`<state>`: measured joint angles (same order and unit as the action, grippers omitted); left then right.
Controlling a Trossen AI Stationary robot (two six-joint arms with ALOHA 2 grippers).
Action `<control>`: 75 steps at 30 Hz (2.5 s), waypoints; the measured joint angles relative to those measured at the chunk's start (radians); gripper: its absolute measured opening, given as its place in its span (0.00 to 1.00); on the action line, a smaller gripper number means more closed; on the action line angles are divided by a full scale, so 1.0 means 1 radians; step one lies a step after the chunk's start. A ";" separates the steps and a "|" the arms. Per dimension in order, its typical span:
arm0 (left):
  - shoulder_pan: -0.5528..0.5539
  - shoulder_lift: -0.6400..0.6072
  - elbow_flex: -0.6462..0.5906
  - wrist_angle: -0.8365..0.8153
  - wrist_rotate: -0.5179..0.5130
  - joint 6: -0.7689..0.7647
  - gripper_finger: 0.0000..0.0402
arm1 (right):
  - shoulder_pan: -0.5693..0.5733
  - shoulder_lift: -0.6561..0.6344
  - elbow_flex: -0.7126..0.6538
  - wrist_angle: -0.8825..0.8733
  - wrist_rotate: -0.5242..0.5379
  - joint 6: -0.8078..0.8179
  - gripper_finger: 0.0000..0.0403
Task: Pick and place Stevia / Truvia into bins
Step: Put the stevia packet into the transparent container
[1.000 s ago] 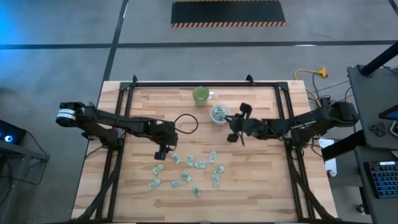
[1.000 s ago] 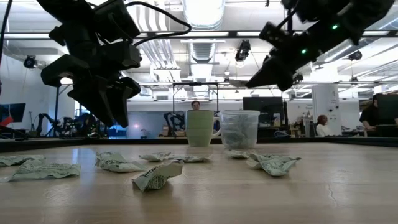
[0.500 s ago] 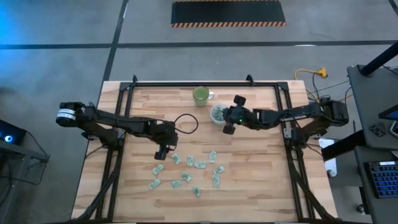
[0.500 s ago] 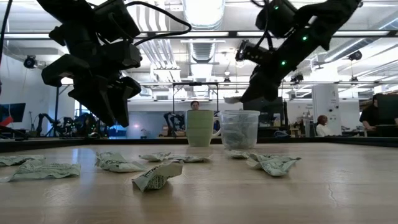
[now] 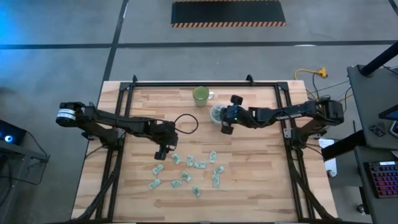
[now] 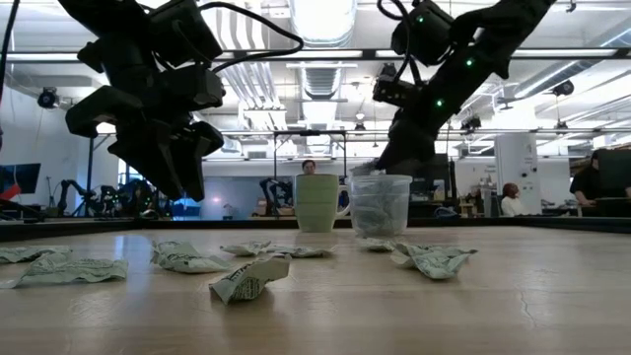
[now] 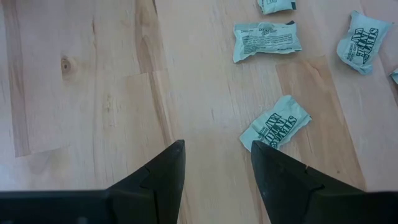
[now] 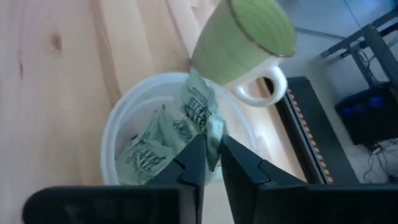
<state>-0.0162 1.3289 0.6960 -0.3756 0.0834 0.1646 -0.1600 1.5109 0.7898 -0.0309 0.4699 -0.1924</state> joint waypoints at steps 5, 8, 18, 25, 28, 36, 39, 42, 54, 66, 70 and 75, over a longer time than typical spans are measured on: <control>0.000 0.000 0.000 0.000 0.000 0.000 0.42 | -0.001 -0.012 0.000 -0.053 0.001 0.034 0.22; 0.000 0.000 0.000 0.000 0.000 0.000 0.42 | -0.001 -0.012 0.004 -0.069 0.016 0.032 0.30; 0.001 0.000 -0.045 0.051 0.019 -0.027 0.42 | 0.070 -0.127 0.042 -0.143 0.075 0.041 0.40; -0.004 0.001 -0.119 0.152 0.109 -0.015 0.42 | 0.206 -0.249 0.035 -0.219 0.069 0.043 0.37; -0.005 0.003 -0.146 0.241 0.156 0.030 0.42 | 0.264 -0.292 0.032 -0.228 0.069 0.035 0.36; -0.006 0.091 -0.146 0.310 0.223 0.061 0.41 | 0.365 -0.371 0.026 -0.233 0.073 0.038 0.33; -0.006 0.150 -0.140 0.320 0.222 0.086 0.41 | 0.387 -0.380 0.025 -0.242 0.073 0.041 0.32; -0.005 0.189 -0.123 0.326 0.229 0.109 0.41 | 0.398 -0.383 0.025 -0.252 0.073 0.043 0.31; -0.006 0.206 -0.109 0.323 0.226 0.114 0.40 | 0.400 -0.383 0.025 -0.251 0.077 0.043 0.30; -0.005 0.206 -0.103 0.314 0.207 0.112 0.17 | 0.400 -0.383 0.025 -0.252 0.077 0.055 0.26; -0.006 0.206 -0.092 0.308 0.169 0.111 0.11 | 0.400 -0.383 0.025 -0.253 0.077 0.055 0.25; -0.004 0.194 -0.064 0.305 0.062 0.131 0.08 | 0.400 -0.383 0.025 -0.253 0.077 0.055 0.23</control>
<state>-0.0198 1.5230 0.6323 -0.0704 0.1458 0.2955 0.2401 1.1278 0.8150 -0.2836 0.5468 -0.1379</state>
